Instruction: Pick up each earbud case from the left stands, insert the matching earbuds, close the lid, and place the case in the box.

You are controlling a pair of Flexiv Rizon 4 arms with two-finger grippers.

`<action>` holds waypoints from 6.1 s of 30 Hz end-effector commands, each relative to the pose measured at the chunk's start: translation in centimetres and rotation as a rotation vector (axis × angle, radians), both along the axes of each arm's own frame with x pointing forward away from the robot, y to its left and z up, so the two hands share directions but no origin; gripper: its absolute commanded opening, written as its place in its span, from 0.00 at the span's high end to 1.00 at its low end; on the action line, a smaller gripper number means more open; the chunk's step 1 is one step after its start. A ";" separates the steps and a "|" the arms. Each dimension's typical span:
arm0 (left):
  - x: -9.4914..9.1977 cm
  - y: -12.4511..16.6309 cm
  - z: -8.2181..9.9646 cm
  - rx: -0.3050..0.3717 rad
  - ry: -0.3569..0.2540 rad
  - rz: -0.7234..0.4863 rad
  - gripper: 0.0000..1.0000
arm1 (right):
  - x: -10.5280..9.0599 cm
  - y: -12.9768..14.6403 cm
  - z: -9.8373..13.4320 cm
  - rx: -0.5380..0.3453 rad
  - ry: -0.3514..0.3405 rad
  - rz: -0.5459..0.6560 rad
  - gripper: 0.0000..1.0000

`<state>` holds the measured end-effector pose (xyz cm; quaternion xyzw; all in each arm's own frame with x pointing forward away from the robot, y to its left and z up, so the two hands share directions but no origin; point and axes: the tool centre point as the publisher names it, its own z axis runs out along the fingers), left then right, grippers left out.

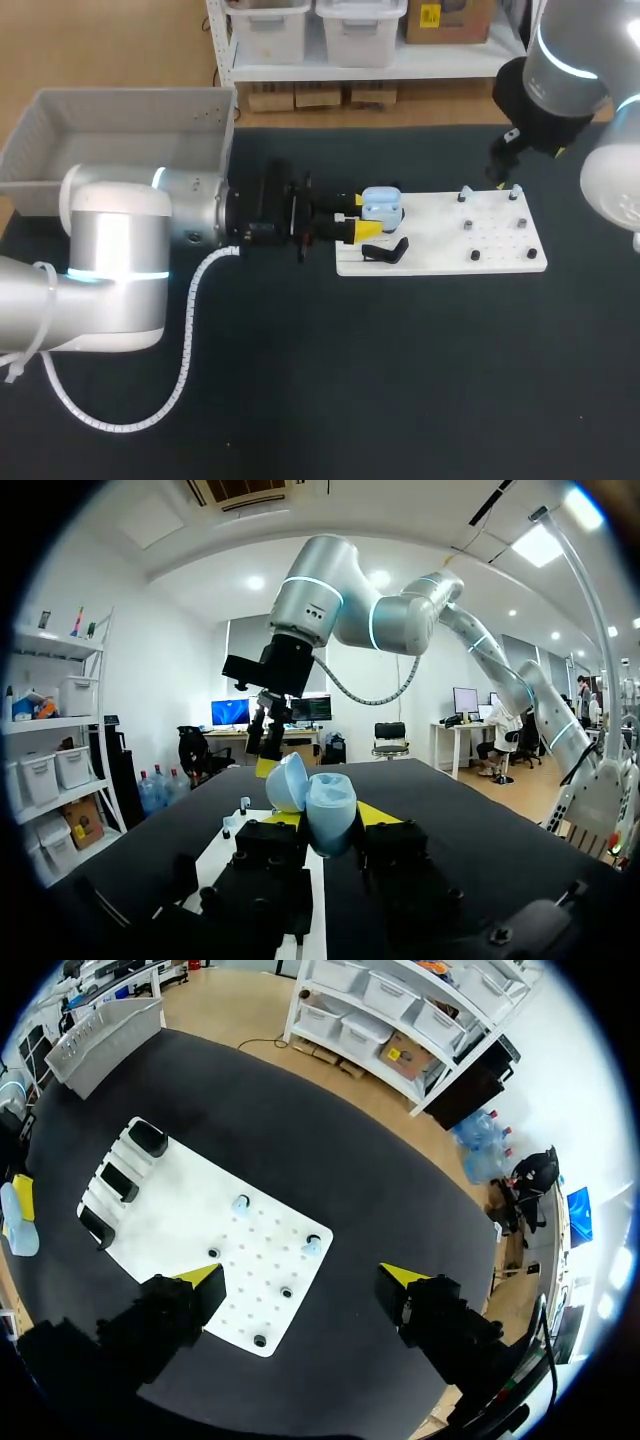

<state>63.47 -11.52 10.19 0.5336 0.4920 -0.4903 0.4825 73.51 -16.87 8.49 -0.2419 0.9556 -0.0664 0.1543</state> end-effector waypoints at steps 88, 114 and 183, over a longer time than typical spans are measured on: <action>-0.1 0.0 0.0 -0.002 -0.002 0.006 1.00 | 2.8 -1.2 -7.4 -0.099 0.148 -0.001 0.69; -0.1 0.0 0.0 -0.002 -0.002 0.006 1.00 | 2.9 -1.7 -7.1 -0.126 0.135 -0.018 1.00; -0.1 0.0 0.0 -0.002 -0.002 0.006 1.00 | -11.2 10.1 10.9 0.122 0.242 -0.476 1.00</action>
